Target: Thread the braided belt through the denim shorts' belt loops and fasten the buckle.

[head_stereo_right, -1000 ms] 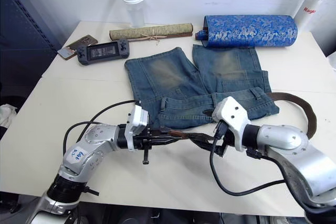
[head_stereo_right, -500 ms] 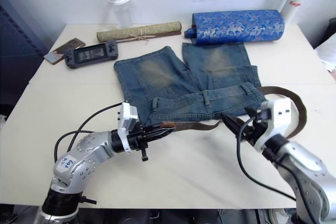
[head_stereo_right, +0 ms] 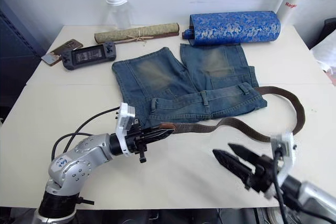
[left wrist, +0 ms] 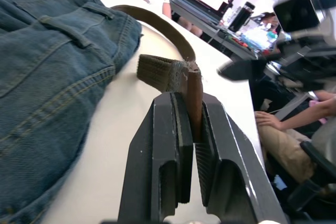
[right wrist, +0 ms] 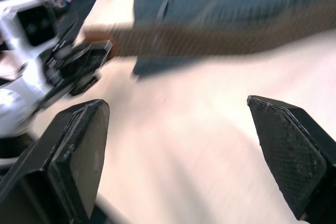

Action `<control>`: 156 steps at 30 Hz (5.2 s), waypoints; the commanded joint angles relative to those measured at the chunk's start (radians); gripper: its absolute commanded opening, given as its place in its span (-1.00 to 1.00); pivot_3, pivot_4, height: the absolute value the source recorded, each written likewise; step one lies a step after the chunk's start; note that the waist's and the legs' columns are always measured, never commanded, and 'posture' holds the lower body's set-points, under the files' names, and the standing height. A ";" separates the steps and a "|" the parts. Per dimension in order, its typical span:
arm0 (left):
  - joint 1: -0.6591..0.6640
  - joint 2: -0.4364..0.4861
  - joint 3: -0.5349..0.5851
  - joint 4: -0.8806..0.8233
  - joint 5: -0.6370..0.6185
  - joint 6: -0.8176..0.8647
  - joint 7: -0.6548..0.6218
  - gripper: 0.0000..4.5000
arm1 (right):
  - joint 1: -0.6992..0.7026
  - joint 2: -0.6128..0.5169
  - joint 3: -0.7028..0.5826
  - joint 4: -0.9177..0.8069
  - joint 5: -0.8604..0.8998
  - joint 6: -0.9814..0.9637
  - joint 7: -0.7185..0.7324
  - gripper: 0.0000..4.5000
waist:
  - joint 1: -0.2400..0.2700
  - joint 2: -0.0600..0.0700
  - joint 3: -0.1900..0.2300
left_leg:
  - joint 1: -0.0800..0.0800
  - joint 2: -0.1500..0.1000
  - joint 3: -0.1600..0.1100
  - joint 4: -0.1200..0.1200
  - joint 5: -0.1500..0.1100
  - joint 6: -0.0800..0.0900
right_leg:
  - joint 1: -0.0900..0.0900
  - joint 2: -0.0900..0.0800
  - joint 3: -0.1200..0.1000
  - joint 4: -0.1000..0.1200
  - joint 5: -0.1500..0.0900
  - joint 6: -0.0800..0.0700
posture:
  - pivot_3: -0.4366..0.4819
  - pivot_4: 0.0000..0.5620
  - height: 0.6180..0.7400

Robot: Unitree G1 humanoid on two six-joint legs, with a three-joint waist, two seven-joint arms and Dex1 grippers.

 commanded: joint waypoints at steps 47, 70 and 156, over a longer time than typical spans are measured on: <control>-0.069 0.022 0.027 0.079 -0.463 0.171 0.220 -0.48 | -0.295 0.604 0.568 0.076 0.025 -0.598 -0.321 -1.00 | -0.001 -0.005 -0.003 | -0.002 0.000 -0.004 -0.002 0.005 -0.010 | -0.002 0.000 -0.002 0.001 -0.001 -0.002 | -0.05 -0.47 0.63; -0.377 0.059 -0.513 0.615 0.965 -0.805 0.193 0.04 | -0.420 0.377 0.113 0.099 0.184 -0.735 -0.420 -1.00 | -0.001 -0.002 -0.003 | -0.001 0.001 0.001 -0.003 0.002 -0.004 | -0.004 0.000 -0.003 0.001 -0.001 -0.001 | -0.05 -0.47 0.63; -0.054 0.333 0.112 0.033 0.050 -0.227 -0.187 0.42 | -0.682 0.040 0.254 0.397 -0.286 -0.293 -0.497 -1.00 | -0.022 0.005 -0.006 | -0.001 0.001 0.000 -0.002 0.005 -0.010 | -0.004 0.001 -0.002 0.002 -0.001 -0.002 | -0.05 -0.47 0.63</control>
